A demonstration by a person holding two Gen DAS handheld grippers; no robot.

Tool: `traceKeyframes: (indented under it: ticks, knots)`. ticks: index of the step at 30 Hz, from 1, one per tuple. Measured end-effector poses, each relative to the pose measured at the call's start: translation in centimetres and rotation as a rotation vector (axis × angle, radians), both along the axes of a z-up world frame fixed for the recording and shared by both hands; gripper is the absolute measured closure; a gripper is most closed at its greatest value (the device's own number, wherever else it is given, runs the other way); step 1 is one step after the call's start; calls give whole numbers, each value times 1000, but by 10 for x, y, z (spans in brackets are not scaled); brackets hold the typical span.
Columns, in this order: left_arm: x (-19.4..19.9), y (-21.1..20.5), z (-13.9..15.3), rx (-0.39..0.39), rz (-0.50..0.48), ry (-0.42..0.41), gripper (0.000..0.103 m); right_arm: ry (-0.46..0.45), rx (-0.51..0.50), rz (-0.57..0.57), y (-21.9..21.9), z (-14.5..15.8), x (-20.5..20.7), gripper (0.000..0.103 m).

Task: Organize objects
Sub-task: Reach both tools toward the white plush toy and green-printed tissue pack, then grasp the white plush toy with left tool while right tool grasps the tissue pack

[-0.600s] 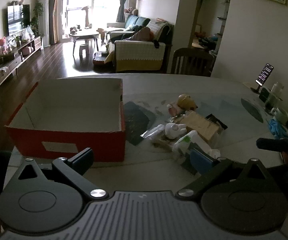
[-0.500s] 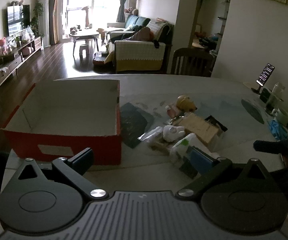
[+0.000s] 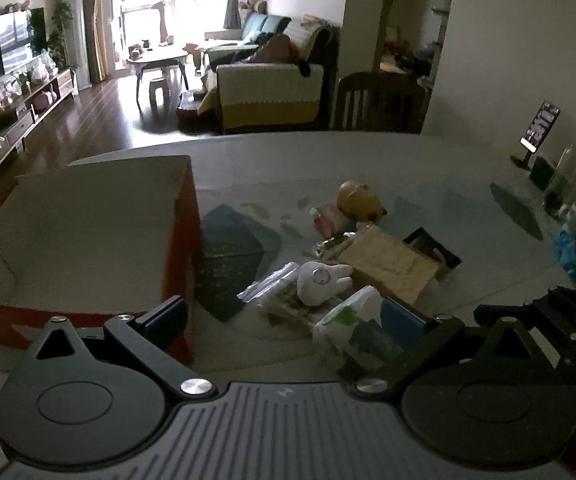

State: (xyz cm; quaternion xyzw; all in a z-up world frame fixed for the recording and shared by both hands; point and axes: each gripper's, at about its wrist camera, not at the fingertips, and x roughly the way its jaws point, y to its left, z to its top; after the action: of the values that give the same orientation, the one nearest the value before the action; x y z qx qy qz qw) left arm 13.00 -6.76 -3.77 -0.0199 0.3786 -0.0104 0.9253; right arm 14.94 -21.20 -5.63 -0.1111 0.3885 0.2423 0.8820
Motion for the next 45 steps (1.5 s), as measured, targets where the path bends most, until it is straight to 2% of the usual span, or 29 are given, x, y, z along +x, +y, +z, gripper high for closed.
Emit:
traceKeyframes:
  ticks: [9,14,21,24,33,38,41,45]
  knots:
    - [51,-19,-32,68,-21,74,0,43,-10,73,-2,-21,16,18]
    - [81,-23,-42,72,-31,114,0,52,-32,116,1,-29,21,20]
    - [126,-28,-63,37,-58,244,0,71,-50,160,6,-36,29,21]
    - [136,-30,-73,40,-50,292,0,85,-48,177,6,-39,31,23]
    - [149,-33,-88,34,-57,343,1,114,-40,200,7,-48,38,33]
    - [147,-35,-88,17,-72,342,20,126,-37,202,7,-50,40,38]
    - [145,-37,-88,11,-83,343,45,126,-33,205,6,-50,40,42]
    - [141,-41,-89,34,-96,346,49,138,-22,208,5,-49,41,46]
